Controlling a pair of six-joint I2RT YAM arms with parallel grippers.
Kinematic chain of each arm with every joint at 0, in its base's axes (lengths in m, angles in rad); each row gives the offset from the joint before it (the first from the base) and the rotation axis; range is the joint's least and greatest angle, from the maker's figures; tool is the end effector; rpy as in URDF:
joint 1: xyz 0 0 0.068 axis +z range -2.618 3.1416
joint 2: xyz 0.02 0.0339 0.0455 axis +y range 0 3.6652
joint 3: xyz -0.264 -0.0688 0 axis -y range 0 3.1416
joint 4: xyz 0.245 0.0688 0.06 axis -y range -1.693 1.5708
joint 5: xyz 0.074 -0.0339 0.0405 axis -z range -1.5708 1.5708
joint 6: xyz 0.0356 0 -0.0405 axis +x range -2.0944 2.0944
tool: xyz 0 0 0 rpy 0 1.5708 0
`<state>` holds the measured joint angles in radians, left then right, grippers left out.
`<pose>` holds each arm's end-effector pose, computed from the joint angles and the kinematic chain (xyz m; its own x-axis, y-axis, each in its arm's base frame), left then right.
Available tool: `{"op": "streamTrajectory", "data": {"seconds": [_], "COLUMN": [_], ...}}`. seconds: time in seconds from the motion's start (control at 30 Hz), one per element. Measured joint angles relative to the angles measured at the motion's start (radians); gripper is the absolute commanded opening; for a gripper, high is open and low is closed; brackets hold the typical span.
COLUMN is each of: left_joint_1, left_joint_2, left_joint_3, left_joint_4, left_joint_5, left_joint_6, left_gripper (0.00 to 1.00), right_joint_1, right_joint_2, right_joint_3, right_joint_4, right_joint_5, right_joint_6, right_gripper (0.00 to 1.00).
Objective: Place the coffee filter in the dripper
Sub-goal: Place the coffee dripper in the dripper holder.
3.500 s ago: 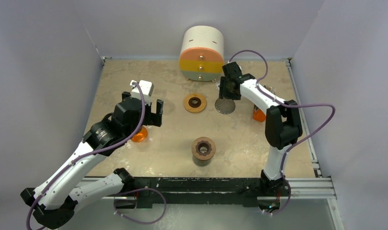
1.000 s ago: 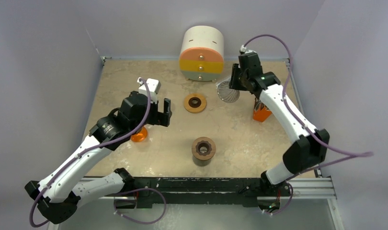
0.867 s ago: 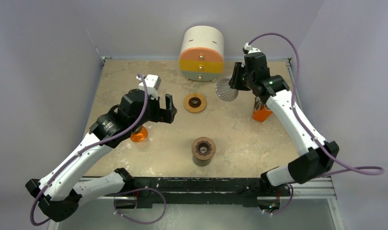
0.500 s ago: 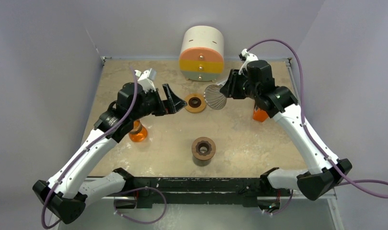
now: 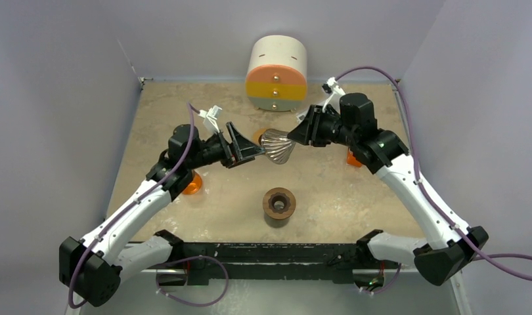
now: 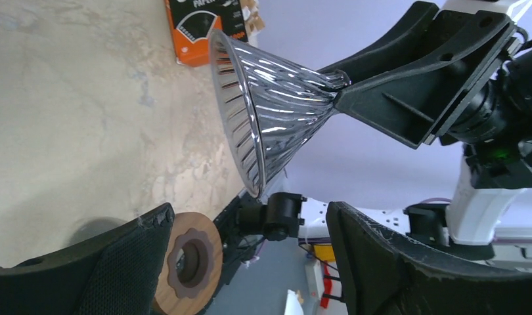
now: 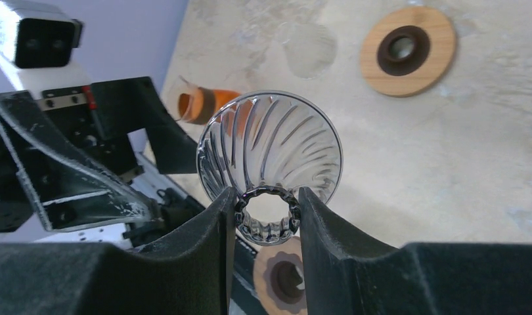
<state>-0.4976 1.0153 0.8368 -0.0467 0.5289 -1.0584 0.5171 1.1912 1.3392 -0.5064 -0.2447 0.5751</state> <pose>0.1976 -0.1278 0.3300 -0.8321 -0.4044 -0.3797 0.2429 0.3497 -0.9048 0.2194 0.1347 0.4161 -0.6240 0.2522 -0.7396 -0.4021 0.7079 0.5807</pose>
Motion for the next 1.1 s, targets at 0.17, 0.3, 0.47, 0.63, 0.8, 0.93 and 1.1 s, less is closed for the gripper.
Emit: {"op": "streamTrajectory", "data": {"seconds": [0.17, 0.3, 0.47, 0.63, 0.8, 0.93, 1.1], "left_joint_1": [0.0, 0.0, 0.0, 0.0, 0.0, 0.0, 0.0], "left_joint_2": [0.004, 0.023, 0.04, 0.039, 0.039, 0.038, 0.034], "left_joint_3": [-0.055, -0.08, -0.084, -0.084, -0.091, -0.103, -0.116], "left_joint_4": [0.139, 0.257, 0.354, 0.424, 0.467, 0.499, 0.555], "left_joint_5": [0.06, 0.103, 0.138, 0.156, 0.167, 0.172, 0.175], "left_joint_6": [-0.086, -0.146, -0.192, -0.216, -0.232, -0.242, -0.265], "left_gripper": [0.71, 0.63, 0.56, 0.48, 0.41, 0.33, 0.22], "right_joint_1": [0.01, 0.014, 0.019, 0.019, 0.019, 0.019, 0.019], "right_joint_2": [-0.015, -0.034, -0.067, -0.106, -0.153, -0.174, -0.182], "right_joint_3": [-0.049, -0.081, -0.134, -0.179, -0.22, -0.235, -0.251], "right_joint_4": [0.075, 0.129, 0.201, 0.254, 0.307, 0.34, 0.355], "right_joint_5": [-0.063, -0.087, -0.106, -0.107, -0.107, -0.108, -0.107], "right_joint_6": [0.065, 0.113, 0.183, 0.239, 0.294, 0.33, 0.356], "right_gripper": [0.0, 0.0, 0.0, 0.0, 0.0, 0.0, 0.0]}}
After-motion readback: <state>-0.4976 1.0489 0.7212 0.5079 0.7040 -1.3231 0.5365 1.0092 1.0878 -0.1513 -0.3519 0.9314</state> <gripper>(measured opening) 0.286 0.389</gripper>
